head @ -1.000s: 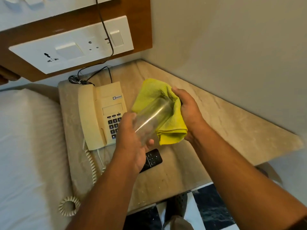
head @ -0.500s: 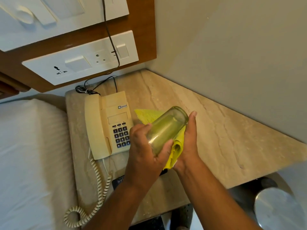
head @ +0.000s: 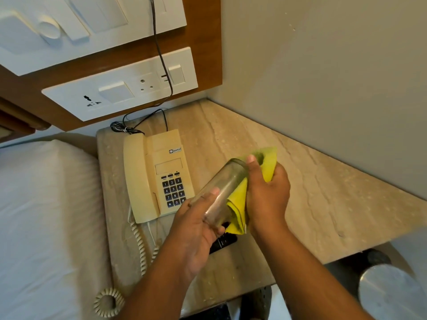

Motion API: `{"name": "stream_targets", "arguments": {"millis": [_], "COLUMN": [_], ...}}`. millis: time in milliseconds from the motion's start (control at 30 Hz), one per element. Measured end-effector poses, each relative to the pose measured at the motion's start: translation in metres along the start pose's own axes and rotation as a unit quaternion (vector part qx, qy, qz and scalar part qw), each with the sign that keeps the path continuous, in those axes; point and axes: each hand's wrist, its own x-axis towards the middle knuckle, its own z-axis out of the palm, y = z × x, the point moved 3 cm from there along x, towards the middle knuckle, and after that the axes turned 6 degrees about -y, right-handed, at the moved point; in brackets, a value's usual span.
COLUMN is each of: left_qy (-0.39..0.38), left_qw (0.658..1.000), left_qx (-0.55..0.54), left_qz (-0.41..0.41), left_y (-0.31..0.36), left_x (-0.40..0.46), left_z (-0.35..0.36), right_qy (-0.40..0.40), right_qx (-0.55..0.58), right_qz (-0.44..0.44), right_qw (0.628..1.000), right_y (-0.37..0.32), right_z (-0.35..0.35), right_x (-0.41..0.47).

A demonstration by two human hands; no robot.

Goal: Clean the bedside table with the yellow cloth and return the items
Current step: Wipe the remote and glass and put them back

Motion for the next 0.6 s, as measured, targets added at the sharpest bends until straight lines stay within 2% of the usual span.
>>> {"name": "stream_targets", "arguments": {"millis": [33, 67, 167, 233, 367, 400, 433, 533, 600], "left_qy": [0.002, -0.001, -0.008, 0.006, 0.017, 0.016, 0.02, 0.038, 0.035], "left_qw": [1.0, 1.0, 0.998, 0.996, 0.992, 0.991, 0.989, 0.985, 0.985], "left_qx": [0.004, 0.008, 0.037, 0.058, 0.094, 0.105, 0.119, 0.151, 0.158], "left_qz": [0.004, 0.01, 0.041, 0.063, 0.079, 0.08, 0.079, 0.069, 0.067], "left_y": [-0.002, -0.003, -0.006, -0.001, 0.01, 0.012, 0.012, 0.008, 0.006], "left_x": [-0.001, -0.001, 0.001, 0.001, -0.001, -0.002, -0.002, -0.003, -0.001], "left_z": [0.002, 0.003, 0.002, -0.004, -0.016, -0.016, -0.015, -0.014, -0.013], "right_qy": [0.006, -0.029, -0.217, -0.276, -0.309, -0.312, -0.314, -0.297, -0.275], "right_qx": [-0.059, -0.124, -0.295, -0.334, -0.359, -0.365, -0.366, -0.349, -0.328], "right_qz": [-0.071, -0.147, -0.275, -0.322, -0.429, -0.433, -0.415, -0.32, -0.349], "right_qw": [0.996, 0.981, 0.889, 0.842, 0.769, 0.763, 0.772, 0.829, 0.834], "right_y": [-0.004, -0.007, -0.006, -0.006, 0.0, 0.002, 0.002, 0.001, -0.001], "right_z": [-0.003, 0.0, 0.015, 0.015, 0.006, 0.003, 0.0, 0.0, 0.007], "right_x": [-0.003, -0.008, -0.026, -0.032, -0.041, -0.038, -0.031, -0.013, -0.026]}}
